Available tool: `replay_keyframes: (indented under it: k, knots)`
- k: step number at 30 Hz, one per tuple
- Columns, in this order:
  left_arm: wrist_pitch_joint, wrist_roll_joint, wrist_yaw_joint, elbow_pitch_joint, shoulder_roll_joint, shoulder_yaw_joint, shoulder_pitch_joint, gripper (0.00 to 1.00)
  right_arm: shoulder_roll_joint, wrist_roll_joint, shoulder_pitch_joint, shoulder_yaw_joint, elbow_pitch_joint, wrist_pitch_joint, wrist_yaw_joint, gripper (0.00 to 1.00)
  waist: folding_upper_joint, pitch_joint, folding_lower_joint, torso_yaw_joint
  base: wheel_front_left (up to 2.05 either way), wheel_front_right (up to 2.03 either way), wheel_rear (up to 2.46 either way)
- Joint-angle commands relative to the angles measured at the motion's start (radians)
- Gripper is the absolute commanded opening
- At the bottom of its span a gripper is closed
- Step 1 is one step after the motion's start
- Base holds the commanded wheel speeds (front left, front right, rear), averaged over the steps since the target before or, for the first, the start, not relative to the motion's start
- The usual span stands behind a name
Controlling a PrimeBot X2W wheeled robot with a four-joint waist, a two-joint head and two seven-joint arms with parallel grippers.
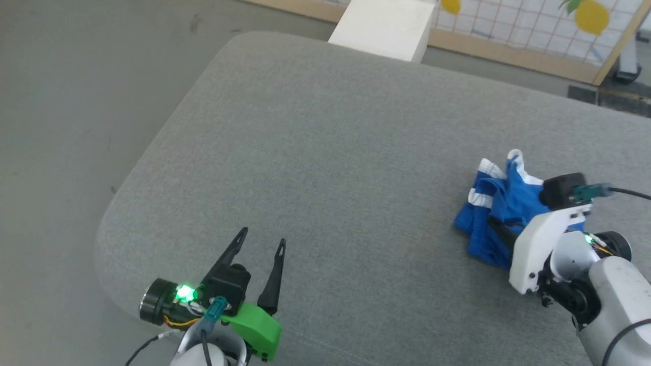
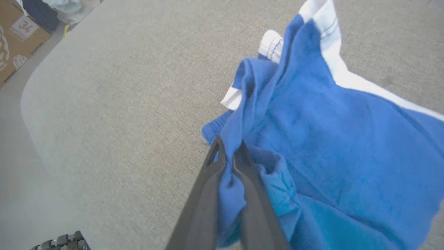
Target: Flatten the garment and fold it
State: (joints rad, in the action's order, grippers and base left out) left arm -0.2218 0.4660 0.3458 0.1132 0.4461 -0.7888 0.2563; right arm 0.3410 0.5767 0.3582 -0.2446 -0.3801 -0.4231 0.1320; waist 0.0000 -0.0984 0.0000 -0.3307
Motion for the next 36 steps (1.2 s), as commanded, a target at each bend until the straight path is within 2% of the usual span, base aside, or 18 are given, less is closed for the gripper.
replay_keyframes:
  k: [1, 5, 6, 7, 13, 18, 20, 24, 30, 36]
  knots:
    - [-0.007, -0.005, 0.008, 0.001, -0.009, 0.000, 0.014, 1.00, 0.018, -0.024, 0.022, -0.030, -0.006, -0.005, -0.001, 0.00, 0.0000, -0.024, 0.0000, -0.020, 0.00, 0.00, 0.00]
    - [-0.012, -0.005, 0.010, 0.009, -0.025, -0.001, 0.020, 1.00, 0.066, -0.069, 0.046, -0.132, -0.022, -0.023, -0.001, 0.00, 0.0000, -0.042, 0.0000, -0.030, 0.00, 0.00, 0.00]
    - [-0.014, -0.005, 0.011, 0.011, -0.028, -0.002, 0.020, 1.00, 0.077, -0.076, 0.052, -0.157, -0.024, -0.028, -0.001, 0.30, 0.0000, -0.045, 0.0000, -0.032, 0.00, 0.00, 0.00]
    - [-0.016, -0.005, 0.011, 0.013, -0.032, -0.002, 0.021, 1.00, 0.092, -0.086, 0.059, -0.186, -0.028, -0.033, -0.001, 1.00, 0.0000, -0.048, 0.0000, -0.032, 0.00, 0.00, 0.00]
    - [-0.023, -0.003, 0.005, 0.032, -0.046, -0.002, 0.028, 1.00, 0.135, -0.075, 0.096, -0.317, -0.043, -0.039, -0.001, 1.00, 0.0000, -0.047, 0.0000, -0.025, 0.00, 0.00, 0.00]
    - [-0.026, 0.003, -0.001, 0.048, -0.044, 0.005, 0.031, 1.00, 0.139, -0.021, 0.121, -0.366, -0.057, -0.025, -0.001, 1.00, 0.0000, -0.019, 0.0000, 0.000, 0.00, 0.00, 0.00]
    - [-0.028, 0.009, -0.002, 0.054, -0.040, 0.009, 0.027, 1.00, 0.140, 0.009, 0.133, -0.384, -0.045, -0.017, -0.001, 1.00, 0.0000, -0.002, 0.0000, 0.017, 0.00, 0.00, 0.00]
    - [-0.030, 0.027, -0.004, 0.062, -0.030, 0.024, 0.012, 1.00, 0.182, 0.060, 0.165, -0.448, 0.020, 0.015, -0.001, 1.00, 0.0000, 0.038, 0.0000, 0.058, 0.00, 0.00, 0.00]
    - [-0.032, 0.062, 0.007, 0.051, -0.011, 0.062, -0.020, 1.00, 0.245, 0.098, 0.228, -0.428, 0.081, 0.111, -0.001, 1.00, 0.0000, 0.088, 0.0000, 0.131, 0.00, 0.00, 0.00]
    - [-0.033, 0.092, 0.013, 0.015, 0.007, 0.096, -0.034, 1.00, 0.303, 0.025, 0.252, -0.320, 0.092, 0.251, -0.001, 1.00, 0.0000, 0.097, 0.0000, 0.197, 0.00, 0.00, 0.00]
